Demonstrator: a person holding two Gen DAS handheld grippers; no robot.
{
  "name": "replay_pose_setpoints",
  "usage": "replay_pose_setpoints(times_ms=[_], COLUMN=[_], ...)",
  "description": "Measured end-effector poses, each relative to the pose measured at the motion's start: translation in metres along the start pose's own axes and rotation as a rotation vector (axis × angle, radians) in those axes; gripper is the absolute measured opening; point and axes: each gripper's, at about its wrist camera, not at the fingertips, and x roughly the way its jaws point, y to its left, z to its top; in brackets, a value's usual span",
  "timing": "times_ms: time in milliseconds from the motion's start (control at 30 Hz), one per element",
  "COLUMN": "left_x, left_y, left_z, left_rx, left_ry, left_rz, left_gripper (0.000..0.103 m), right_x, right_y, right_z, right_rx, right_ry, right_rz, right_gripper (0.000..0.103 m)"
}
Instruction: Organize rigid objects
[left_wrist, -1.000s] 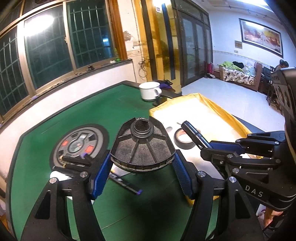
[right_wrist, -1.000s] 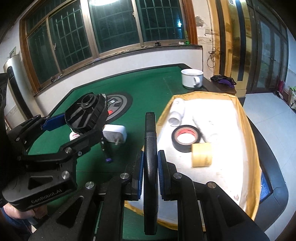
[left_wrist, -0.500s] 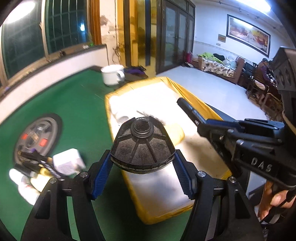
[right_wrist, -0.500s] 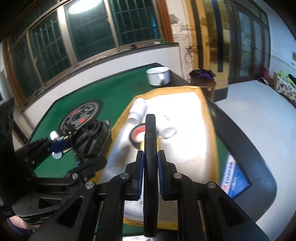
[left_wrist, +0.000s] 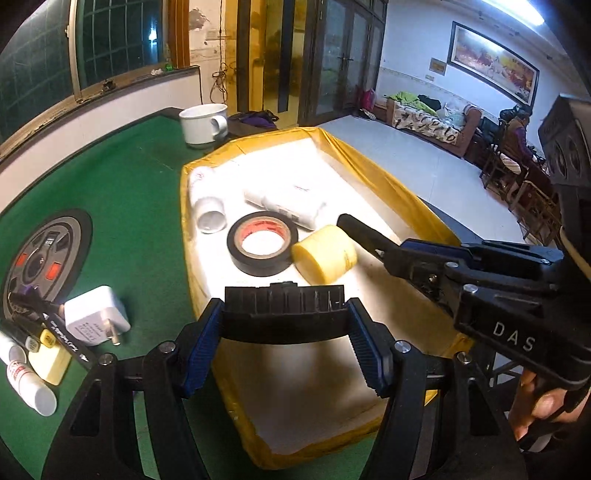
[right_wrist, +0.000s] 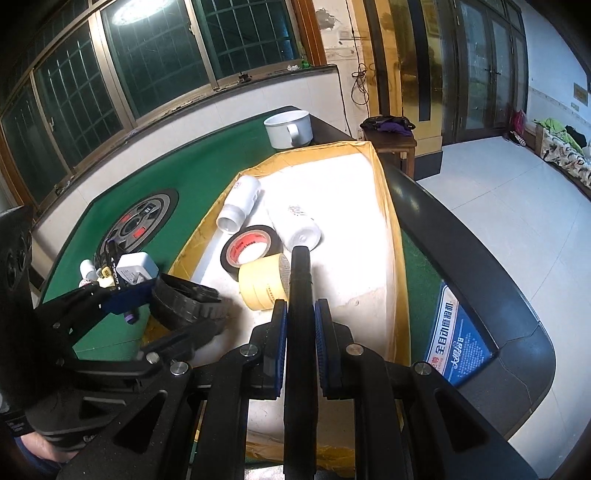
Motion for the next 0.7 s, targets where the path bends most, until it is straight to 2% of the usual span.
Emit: replay_pose_setpoints(times_ms=[233,267,300,367,467,700], left_x=[0.003,0.001,0.0,-0.005,-0.014,-0.024], left_y=[0.001,0.001,0.002,0.006,0.013,0.022], left_z=[-0.005,-0.005,-0.006,-0.007,-0.006,-0.009], left_rx=[-0.03,-0.032,-0.041,-0.071,-0.119,-0.161], left_ry=[0.06,0.058,0.056,0.049,0.031,0.039], left_rz=[-0.05,-0.055,-0.064,-0.102,-0.17,-0.26], left_gripper=[0.065,0.065,0.065,0.065,0.066,0.066], right_x=[0.0,0.0,0.0,-0.002,-0.01,-0.018], right_y=[-0.002,-0.002,-0.002,-0.001,-0.001,0.005], right_z=[0.0,0.0,0.0,0.0,0.0,0.004], right_rx=[0.002,0.005,0.007,0.007,0.013,0.019], right_ry=[0.01,0.013,0.014,0.004,-0.018,-0.043], right_rz=[-0.011,-0.012,-0.016,-0.023,-0.017,-0.024], right_gripper=[0.016,0.022,0.034,0.045,0.045,0.051])
